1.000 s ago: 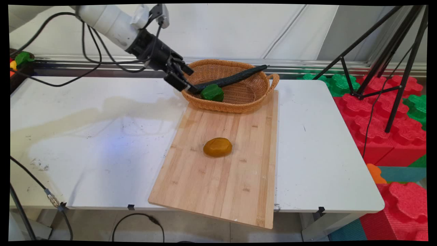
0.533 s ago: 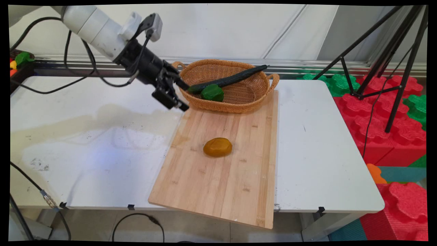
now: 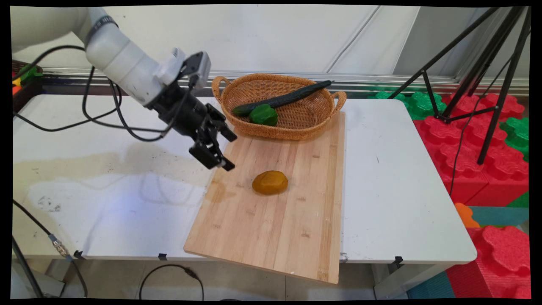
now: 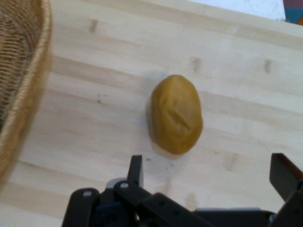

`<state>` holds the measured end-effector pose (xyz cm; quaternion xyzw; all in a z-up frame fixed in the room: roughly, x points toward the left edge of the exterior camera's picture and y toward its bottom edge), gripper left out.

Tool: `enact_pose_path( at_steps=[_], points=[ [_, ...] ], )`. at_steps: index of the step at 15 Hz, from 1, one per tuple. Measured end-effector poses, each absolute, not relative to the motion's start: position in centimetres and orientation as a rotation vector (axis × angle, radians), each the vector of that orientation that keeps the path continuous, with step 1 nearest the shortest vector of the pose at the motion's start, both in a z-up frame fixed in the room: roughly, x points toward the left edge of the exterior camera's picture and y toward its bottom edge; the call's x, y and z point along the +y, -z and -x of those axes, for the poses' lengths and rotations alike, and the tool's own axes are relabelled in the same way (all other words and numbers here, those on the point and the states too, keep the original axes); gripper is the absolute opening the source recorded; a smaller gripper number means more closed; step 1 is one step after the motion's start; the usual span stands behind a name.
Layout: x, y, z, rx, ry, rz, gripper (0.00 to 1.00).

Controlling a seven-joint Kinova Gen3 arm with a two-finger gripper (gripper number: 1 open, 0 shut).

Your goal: Pick up the potato from the cutting board

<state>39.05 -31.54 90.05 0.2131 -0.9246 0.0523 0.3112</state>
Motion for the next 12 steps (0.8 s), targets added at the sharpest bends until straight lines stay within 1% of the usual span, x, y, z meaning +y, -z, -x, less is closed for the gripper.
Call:
enact_pose_path(
  at_steps=[6, 12],
  points=[
    [-30.9, -86.9, -35.6, -2.481, -0.130, -0.585, 1.00],
    [-32.0, -83.7, -32.3, -2.518, -0.151, -0.603, 1.00]
  ],
)
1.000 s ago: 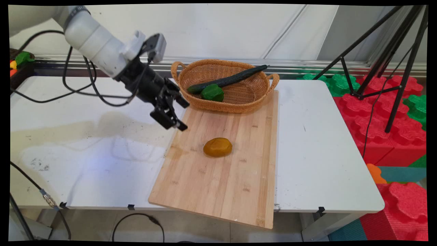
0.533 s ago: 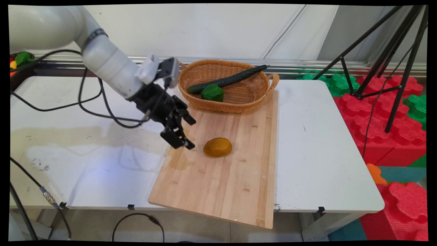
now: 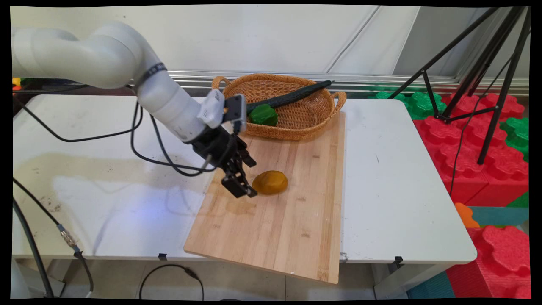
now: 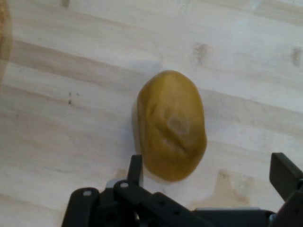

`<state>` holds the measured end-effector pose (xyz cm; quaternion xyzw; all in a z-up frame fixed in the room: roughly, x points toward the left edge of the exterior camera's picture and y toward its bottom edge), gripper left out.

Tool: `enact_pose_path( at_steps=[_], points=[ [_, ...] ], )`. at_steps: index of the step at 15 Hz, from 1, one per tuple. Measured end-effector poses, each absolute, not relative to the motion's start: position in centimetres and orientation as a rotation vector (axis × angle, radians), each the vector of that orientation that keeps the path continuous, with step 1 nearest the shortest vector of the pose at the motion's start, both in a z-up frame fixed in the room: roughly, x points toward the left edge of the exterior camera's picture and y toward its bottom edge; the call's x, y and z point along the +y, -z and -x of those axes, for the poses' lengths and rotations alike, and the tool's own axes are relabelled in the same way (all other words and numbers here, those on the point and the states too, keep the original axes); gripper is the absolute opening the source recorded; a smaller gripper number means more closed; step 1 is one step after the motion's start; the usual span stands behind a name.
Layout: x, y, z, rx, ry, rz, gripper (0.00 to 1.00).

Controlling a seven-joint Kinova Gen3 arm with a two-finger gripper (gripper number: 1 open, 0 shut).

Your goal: Pick up the potato from the cutting board

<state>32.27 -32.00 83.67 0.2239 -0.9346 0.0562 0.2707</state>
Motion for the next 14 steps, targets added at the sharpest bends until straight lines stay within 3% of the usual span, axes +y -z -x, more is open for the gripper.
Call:
enact_pose_path(
  at_steps=[14],
  points=[
    [-34.3, -79.0, -28.2, -2.537, -0.182, -0.615, 1.00]
  ],
)
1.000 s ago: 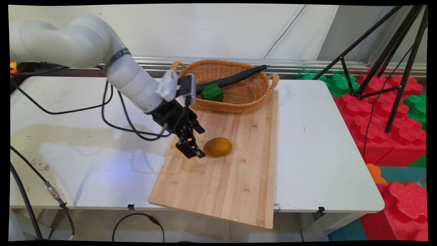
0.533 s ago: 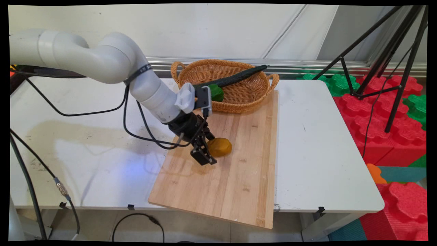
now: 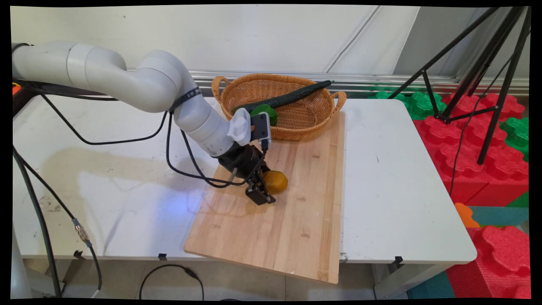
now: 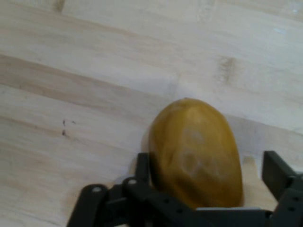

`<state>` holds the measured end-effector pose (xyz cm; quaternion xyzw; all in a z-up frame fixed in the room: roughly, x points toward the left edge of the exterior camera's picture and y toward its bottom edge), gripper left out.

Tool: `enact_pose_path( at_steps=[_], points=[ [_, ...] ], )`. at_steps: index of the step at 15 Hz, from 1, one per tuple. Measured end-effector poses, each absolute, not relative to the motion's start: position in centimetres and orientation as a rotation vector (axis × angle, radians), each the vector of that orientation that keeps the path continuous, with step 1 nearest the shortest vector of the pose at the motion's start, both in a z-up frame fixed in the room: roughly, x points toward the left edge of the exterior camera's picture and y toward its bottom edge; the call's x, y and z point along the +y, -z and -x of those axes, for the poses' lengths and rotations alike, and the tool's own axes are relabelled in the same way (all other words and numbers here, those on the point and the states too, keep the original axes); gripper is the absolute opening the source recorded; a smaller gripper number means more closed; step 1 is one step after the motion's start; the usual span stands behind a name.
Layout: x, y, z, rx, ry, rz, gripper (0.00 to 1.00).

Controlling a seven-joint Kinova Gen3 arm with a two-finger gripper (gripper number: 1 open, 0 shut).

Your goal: Pick up the potato from the cutting board, then place the picked object in the vegetable basket

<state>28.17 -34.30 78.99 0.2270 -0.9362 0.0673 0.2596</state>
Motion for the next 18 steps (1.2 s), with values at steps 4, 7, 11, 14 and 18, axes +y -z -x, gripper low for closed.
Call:
enact_pose_path(
  at_steps=[4, 7, 11, 14, 18],
  points=[
    [-34.7, -78.8, -27.9, -2.527, -0.196, -0.612, 0.00],
    [-34.8, -79.0, -28.0, -2.515, -0.203, -0.610, 0.00],
    [-34.6, -80.2, -28.8, -2.485, -0.206, -0.607, 0.00],
    [-34.3, -81.8, -29.8, -2.453, -0.205, -0.618, 0.00],
    [-34.1, -84.1, -31.5, -2.405, -0.205, -0.641, 0.00]
  ],
)
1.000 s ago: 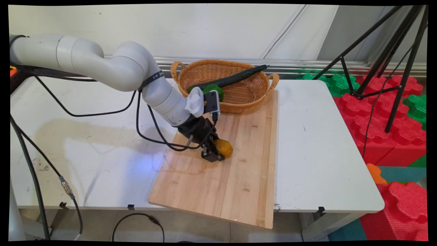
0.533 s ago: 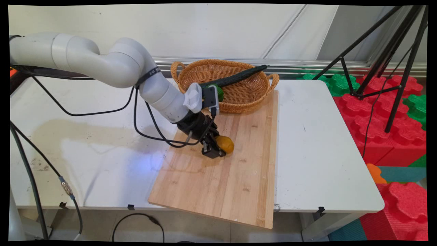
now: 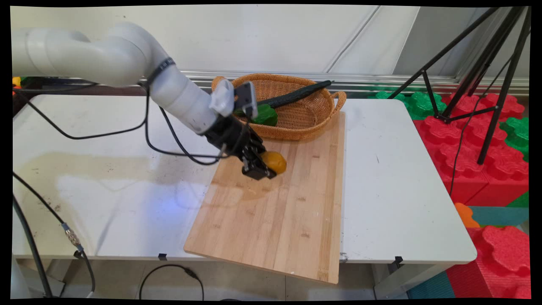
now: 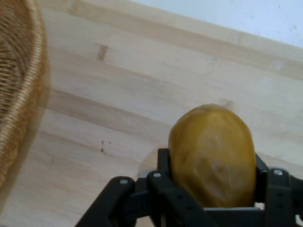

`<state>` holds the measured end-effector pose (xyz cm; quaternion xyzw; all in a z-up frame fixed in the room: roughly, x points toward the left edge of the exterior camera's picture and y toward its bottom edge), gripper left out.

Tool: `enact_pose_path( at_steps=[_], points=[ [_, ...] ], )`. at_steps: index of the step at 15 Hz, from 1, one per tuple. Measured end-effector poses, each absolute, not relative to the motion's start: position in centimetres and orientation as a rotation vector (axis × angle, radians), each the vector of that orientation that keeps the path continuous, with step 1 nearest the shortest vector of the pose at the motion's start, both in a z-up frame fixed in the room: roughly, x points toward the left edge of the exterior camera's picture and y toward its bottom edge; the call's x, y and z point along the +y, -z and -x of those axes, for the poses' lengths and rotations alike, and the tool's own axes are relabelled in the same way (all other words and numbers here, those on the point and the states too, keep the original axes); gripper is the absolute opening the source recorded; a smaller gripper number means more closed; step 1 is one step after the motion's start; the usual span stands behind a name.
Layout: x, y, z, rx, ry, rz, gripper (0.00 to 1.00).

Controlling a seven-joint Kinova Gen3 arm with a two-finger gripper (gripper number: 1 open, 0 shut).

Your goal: Place the picked object in the vegetable basket

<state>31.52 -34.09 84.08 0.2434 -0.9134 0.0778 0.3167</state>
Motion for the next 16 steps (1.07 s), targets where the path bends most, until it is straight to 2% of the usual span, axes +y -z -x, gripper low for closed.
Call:
enact_pose_path(
  at_steps=[10, 16],
  points=[
    [-35.9, -89.6, -35.4, -2.266, -0.254, -0.720, 0.00],
    [-38.7, -91.5, -36.8, -2.198, -0.311, -0.776, 0.00]
  ],
)
